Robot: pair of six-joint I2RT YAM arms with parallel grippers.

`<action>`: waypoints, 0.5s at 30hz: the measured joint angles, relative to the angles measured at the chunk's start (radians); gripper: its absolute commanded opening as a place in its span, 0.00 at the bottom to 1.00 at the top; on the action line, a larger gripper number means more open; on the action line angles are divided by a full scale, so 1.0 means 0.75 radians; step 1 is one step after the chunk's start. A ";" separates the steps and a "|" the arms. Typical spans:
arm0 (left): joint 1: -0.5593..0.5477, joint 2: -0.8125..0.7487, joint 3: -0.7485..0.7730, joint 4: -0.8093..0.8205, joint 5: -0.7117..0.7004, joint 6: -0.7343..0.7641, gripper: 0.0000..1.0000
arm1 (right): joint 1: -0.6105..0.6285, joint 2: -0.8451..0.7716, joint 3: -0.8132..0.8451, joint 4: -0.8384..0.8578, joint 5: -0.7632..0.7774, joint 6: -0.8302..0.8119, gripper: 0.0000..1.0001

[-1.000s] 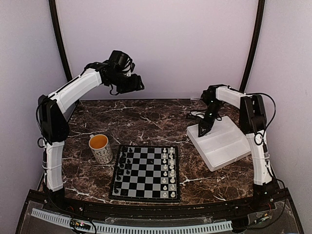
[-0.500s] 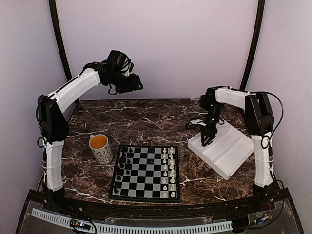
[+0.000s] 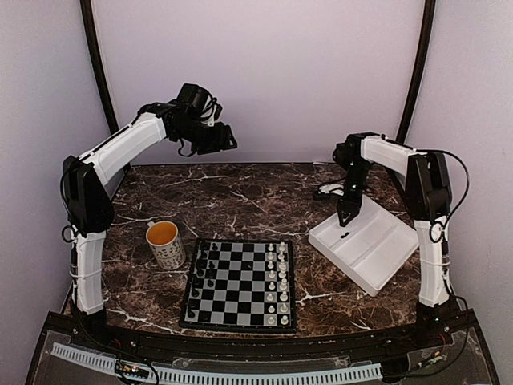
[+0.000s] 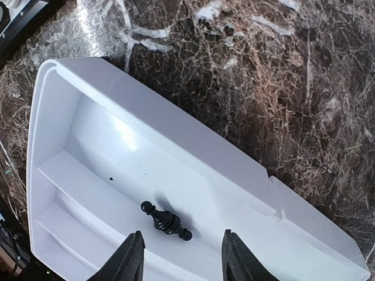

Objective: Set up the chess pieces on the board
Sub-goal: Pick up the chess pile from the storage box.

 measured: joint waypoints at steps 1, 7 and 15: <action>0.000 0.000 0.000 -0.001 0.001 0.002 0.62 | 0.004 0.008 0.000 0.000 0.013 0.009 0.48; 0.000 0.000 0.000 -0.001 0.008 0.003 0.61 | 0.027 0.025 -0.066 0.004 0.068 0.055 0.51; 0.001 0.000 0.000 -0.001 0.010 0.003 0.61 | 0.055 0.038 -0.152 0.017 0.151 0.115 0.65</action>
